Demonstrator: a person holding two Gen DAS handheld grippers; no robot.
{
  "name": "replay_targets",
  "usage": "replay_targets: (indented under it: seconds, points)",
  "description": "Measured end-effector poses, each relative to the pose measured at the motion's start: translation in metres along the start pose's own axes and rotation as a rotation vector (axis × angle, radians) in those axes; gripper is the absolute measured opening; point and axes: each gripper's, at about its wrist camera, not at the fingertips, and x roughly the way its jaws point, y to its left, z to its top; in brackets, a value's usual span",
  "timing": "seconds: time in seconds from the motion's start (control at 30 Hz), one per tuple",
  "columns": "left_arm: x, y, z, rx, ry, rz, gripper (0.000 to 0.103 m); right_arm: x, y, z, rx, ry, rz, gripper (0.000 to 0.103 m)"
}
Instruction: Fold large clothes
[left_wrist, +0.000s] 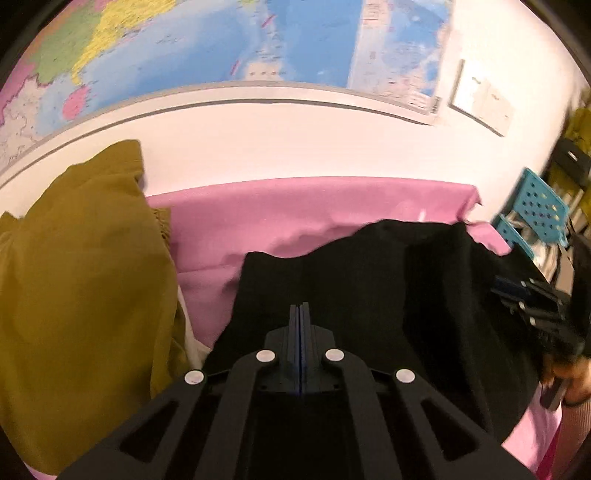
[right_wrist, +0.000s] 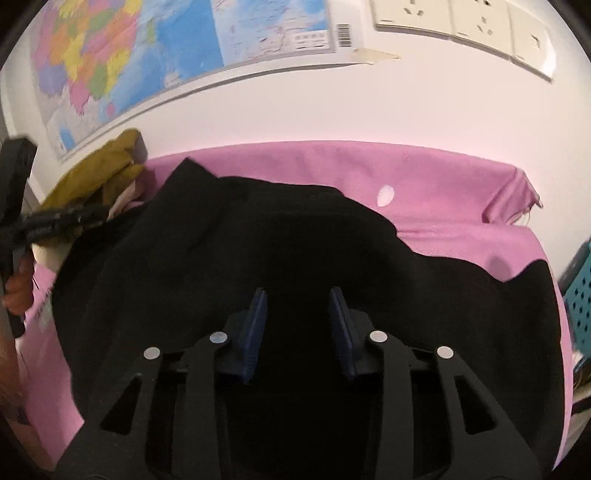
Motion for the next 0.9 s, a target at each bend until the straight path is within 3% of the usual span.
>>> replay_targets:
  seconds: [0.03, 0.07, 0.1, 0.17, 0.23, 0.27, 0.3, 0.33, 0.37, 0.4, 0.43, 0.47, 0.6, 0.63, 0.7, 0.77, 0.83, 0.9]
  points:
    - [-0.001, -0.006, -0.002, 0.028, 0.001, -0.015, 0.011, -0.005, 0.001, 0.002, 0.003, -0.017, 0.013, 0.049]
    - [0.000, -0.011, -0.003, 0.045, 0.008, -0.023, 0.038, -0.011, 0.005, 0.003, -0.011, -0.038, 0.008, 0.055]
    - [0.002, -0.017, -0.003, 0.059, 0.009, -0.018, 0.048, -0.018, 0.008, 0.005, -0.033, -0.072, -0.033, 0.058]
    - [0.007, -0.030, -0.003, 0.103, 0.012, -0.016, 0.055, -0.027, 0.009, 0.008, -0.048, -0.118, -0.083, 0.069]
    - [0.022, -0.039, 0.000, 0.135, 0.045, -0.038, 0.068, -0.023, 0.004, 0.010, -0.043, -0.093, -0.106, 0.079]
    - [0.031, -0.045, 0.000, 0.158, 0.068, -0.046, 0.073, -0.016, 0.002, 0.010, -0.043, -0.067, -0.124, 0.079]
    - [0.041, -0.049, 0.000, 0.177, 0.084, -0.027, 0.073, -0.007, -0.002, 0.008, -0.040, -0.028, -0.141, 0.078]
    - [0.054, -0.052, 0.000, 0.194, 0.114, 0.017, 0.069, 0.001, -0.004, 0.008, -0.036, 0.001, -0.140, 0.068]
    - [0.063, -0.051, 0.000, 0.191, 0.137, 0.035, 0.056, 0.010, -0.009, 0.005, -0.024, 0.044, -0.120, 0.044]
    - [0.068, -0.049, 0.000, 0.183, 0.147, 0.026, 0.050, 0.014, -0.014, 0.004, -0.009, 0.063, -0.079, 0.034]
    - [0.068, -0.046, 0.002, 0.165, 0.133, 0.020, 0.032, 0.014, -0.016, 0.004, -0.006, 0.060, -0.066, 0.020]
    - [0.066, -0.044, 0.003, 0.152, 0.126, 0.023, 0.023, 0.006, -0.016, 0.006, -0.023, 0.032, -0.082, 0.010]
    - [0.036, -0.033, 0.013, 0.098, 0.027, -0.010, 0.012, -0.037, -0.032, 0.016, 0.054, -0.124, -0.066, 0.009]
    - [0.032, -0.032, 0.015, 0.089, 0.011, -0.009, 0.012, -0.038, -0.036, 0.017, 0.063, -0.129, -0.087, 0.010]
    - [0.036, -0.031, 0.016, 0.088, 0.023, -0.003, 0.011, -0.011, -0.041, 0.011, 0.078, -0.039, -0.141, 0.019]
    - [0.052, -0.034, 0.014, 0.099, 0.075, 0.023, 0.016, 0.015, -0.040, 0.003, 0.050, 0.065, -0.151, 0.022]
    - [0.064, -0.031, 0.010, 0.087, 0.115, 0.015, 0.024, 0.010, -0.036, 0.001, 0.042, 0.032, -0.178, 0.032]
    - [0.060, -0.027, 0.007, 0.067, 0.089, 0.023, 0.032, -0.010, -0.032, 0.002, 0.066, -0.041, -0.163, 0.046]
